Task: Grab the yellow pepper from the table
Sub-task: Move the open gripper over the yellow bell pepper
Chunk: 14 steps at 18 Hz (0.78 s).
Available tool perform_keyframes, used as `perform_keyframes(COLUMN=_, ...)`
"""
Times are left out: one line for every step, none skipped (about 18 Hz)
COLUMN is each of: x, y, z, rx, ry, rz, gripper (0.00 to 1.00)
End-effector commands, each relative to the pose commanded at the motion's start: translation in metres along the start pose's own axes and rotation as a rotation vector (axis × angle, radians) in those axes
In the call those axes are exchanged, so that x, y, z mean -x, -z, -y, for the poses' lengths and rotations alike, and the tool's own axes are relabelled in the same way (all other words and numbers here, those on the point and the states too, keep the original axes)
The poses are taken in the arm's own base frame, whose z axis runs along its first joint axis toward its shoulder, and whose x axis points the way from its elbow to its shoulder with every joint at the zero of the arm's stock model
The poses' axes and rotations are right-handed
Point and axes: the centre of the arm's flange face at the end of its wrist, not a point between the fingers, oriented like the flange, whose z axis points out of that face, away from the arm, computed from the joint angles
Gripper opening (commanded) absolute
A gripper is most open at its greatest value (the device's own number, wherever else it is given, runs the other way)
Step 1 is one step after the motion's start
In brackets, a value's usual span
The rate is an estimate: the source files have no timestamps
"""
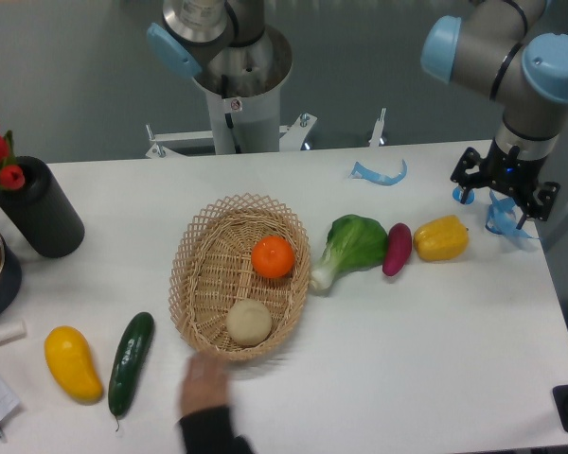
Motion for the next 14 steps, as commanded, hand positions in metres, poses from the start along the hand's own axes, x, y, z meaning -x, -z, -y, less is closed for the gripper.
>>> perform_keyframes(x=0.000, y=0.001, z=0.000, rx=0.000, ry=0.000, rz=0.001, gripper=1.00)
perform_keyframes(x=0.000, y=0.001, z=0.000, rx=-0.002, ry=-0.002, rz=0.003, gripper=1.00)
perform_keyframes(x=0.000, y=0.001, z=0.000, rx=-0.002, ry=-0.002, rz=0.001, gripper=1.00)
perform_keyframes(x=0.000, y=0.000, z=0.000, rx=-0.004, ry=0.000, rz=0.001, gripper=1.00)
perform_keyframes(x=-0.001, y=-0.002, z=0.000, rx=-0.003, ry=0.000, rz=-0.003, gripper=1.00)
perform_keyframes(x=-0.006, y=-0.009, z=0.001, rx=-0.004, ry=0.001, rz=-0.016, gripper=1.00)
perform_keyframes(x=-0.011, y=-0.017, z=0.000, rx=-0.005, ry=0.003, rz=-0.019, gripper=1.00)
perform_keyframes(x=-0.015, y=-0.023, z=-0.001, rx=-0.008, ry=0.007, rz=0.004, gripper=1.00)
perform_keyframes(x=-0.020, y=-0.032, z=-0.003, rx=-0.009, ry=0.008, rz=0.030, gripper=1.00)
perform_keyframes(x=-0.026, y=-0.041, z=-0.005, rx=-0.010, ry=0.000, rz=0.049, gripper=1.00)
perform_keyframes(x=-0.031, y=-0.047, z=-0.006, rx=-0.009, ry=0.000, rz=0.063, gripper=1.00)
perform_keyframes(x=-0.034, y=-0.051, z=-0.007, rx=-0.004, ry=-0.002, rz=0.069, gripper=1.00)
perform_keyframes(x=-0.036, y=-0.053, z=-0.006, rx=-0.003, ry=-0.002, rz=0.067, gripper=1.00)
perform_keyframes(x=-0.038, y=-0.054, z=-0.005, rx=0.000, ry=-0.005, rz=0.064, gripper=1.00)
